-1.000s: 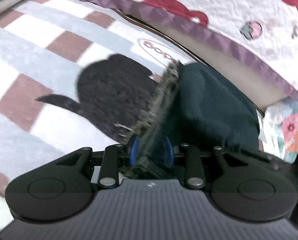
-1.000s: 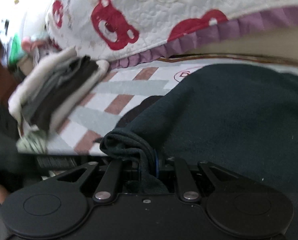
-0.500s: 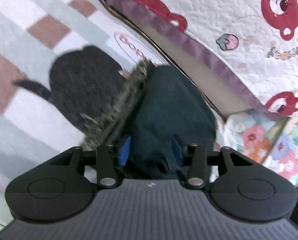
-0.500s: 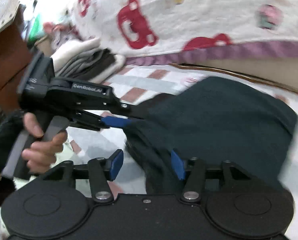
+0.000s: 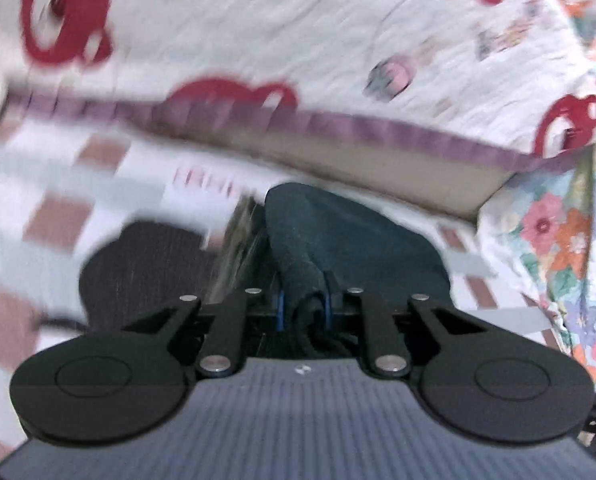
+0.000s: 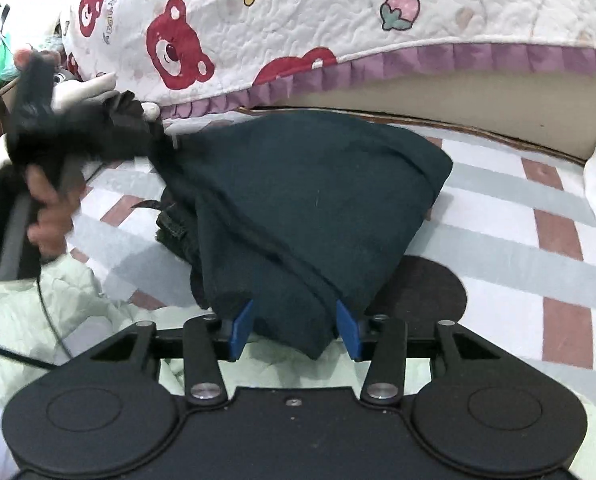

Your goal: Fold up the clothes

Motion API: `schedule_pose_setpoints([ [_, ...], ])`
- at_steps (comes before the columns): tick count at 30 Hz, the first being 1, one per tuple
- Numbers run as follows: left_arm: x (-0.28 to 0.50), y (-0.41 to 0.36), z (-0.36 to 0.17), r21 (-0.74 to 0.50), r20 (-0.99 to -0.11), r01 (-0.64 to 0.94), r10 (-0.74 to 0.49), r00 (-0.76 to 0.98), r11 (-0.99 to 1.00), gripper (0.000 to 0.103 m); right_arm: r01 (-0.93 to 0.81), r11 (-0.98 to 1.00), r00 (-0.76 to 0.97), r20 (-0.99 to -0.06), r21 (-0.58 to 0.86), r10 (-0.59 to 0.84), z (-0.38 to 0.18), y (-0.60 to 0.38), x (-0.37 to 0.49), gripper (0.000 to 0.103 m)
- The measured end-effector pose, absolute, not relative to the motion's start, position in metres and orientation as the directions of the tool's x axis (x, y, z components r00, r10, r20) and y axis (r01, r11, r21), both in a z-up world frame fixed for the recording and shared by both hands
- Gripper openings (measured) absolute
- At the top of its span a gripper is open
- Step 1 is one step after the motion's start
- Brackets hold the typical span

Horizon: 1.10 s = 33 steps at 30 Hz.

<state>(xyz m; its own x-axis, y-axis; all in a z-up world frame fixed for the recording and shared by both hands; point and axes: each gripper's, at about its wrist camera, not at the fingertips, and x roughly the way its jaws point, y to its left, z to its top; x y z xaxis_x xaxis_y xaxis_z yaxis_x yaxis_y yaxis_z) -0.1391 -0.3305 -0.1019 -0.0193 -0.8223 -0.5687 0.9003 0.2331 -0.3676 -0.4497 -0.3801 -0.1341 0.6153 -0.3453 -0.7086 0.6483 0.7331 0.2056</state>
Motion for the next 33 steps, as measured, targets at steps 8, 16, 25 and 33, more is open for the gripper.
schedule_pose_setpoints([
  [8, -0.115, -0.33, -0.148, -0.473, -0.634, 0.824, -0.77, -0.072, 0.312, 0.016, 0.605, 0.769, 0.604, -0.749, 0.208, -0.273, -0.148, -0.368, -0.438, 0.052],
  [16, -0.119, -0.332, -0.125, -0.416, -0.631, 0.872, -0.773, -0.072, 0.258, 0.016, 0.614, 0.789, 0.523, -0.735, -0.026, -0.431, -0.148, -0.369, -0.414, 0.0],
  [25, -0.107, -0.323, -0.171, -0.46, -0.67, 0.832, -0.737, -0.095, 0.31, 0.017, 0.636, 0.768, 0.51, -0.79, 0.081, -0.34, -0.155, -0.382, -0.432, 0.004],
  [33, -0.103, -0.323, -0.169, -0.436, -0.683, 0.85, -0.724, -0.099, 0.295, 0.018, 0.603, 0.789, 0.645, -0.656, 0.121, -0.392, -0.112, -0.425, -0.414, 0.035],
])
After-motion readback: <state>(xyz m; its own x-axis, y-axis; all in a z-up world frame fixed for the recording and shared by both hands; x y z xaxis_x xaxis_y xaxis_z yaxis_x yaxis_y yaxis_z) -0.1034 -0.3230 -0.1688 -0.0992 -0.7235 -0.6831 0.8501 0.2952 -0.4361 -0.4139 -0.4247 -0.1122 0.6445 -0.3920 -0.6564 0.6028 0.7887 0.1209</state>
